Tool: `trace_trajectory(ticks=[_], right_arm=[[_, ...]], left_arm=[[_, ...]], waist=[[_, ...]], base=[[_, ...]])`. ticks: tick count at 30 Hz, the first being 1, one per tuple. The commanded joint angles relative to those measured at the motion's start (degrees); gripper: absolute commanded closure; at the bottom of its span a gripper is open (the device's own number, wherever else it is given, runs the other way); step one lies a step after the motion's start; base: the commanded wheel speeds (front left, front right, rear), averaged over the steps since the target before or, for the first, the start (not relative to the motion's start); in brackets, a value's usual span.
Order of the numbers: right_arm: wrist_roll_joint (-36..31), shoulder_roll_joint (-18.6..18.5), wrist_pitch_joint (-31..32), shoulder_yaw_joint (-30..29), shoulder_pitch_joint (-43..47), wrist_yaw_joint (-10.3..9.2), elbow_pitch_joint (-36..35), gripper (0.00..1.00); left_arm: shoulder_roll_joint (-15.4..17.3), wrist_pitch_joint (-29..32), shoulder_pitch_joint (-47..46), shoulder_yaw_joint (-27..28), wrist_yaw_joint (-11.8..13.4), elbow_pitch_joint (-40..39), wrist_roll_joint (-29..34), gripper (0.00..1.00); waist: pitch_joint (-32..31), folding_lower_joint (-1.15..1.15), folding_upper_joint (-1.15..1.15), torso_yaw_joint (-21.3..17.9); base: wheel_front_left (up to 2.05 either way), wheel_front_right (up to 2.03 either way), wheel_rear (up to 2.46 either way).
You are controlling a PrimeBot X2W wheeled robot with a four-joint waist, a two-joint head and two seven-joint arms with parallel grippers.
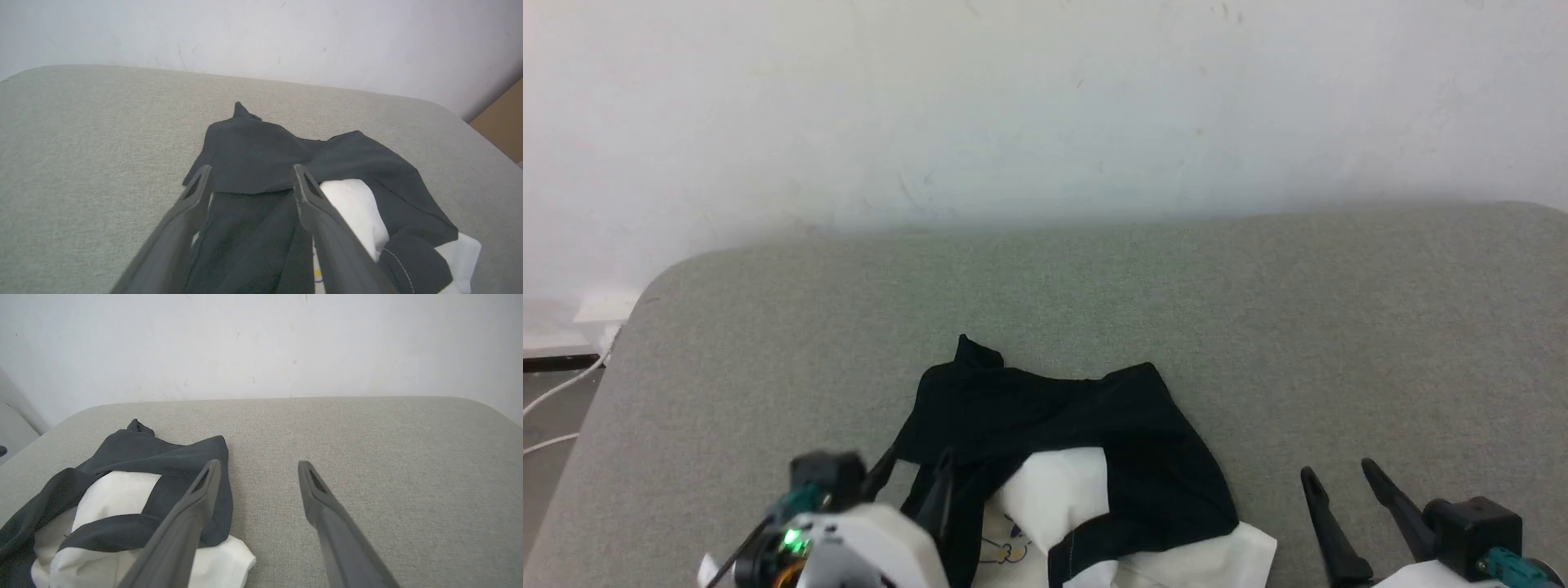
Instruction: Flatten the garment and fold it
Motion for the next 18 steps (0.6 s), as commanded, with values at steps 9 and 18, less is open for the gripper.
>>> trace_trajectory(ticks=[9,18], right_arm=[[0.55,0.17,0.41,1.30,-1.63,-0.10,-0.53,0.00],[1.12,0.17,-0.40,1.91,-3.88,-0.10,0.62,0.00]], left_arm=[[0.70,15.47,-17.41,-4.85,-4.71,14.73,1.49,0.00],[1.02,23.01,-26.17,-4.16,-6.41,31.39,-0.50,0.00]], waist=[[3.68,0.00,0.00,-3.17],[7.49,0.00,0.00,-6.24]], base=[[0.00,0.00,0.00],[0.00,0.00,0.00]])
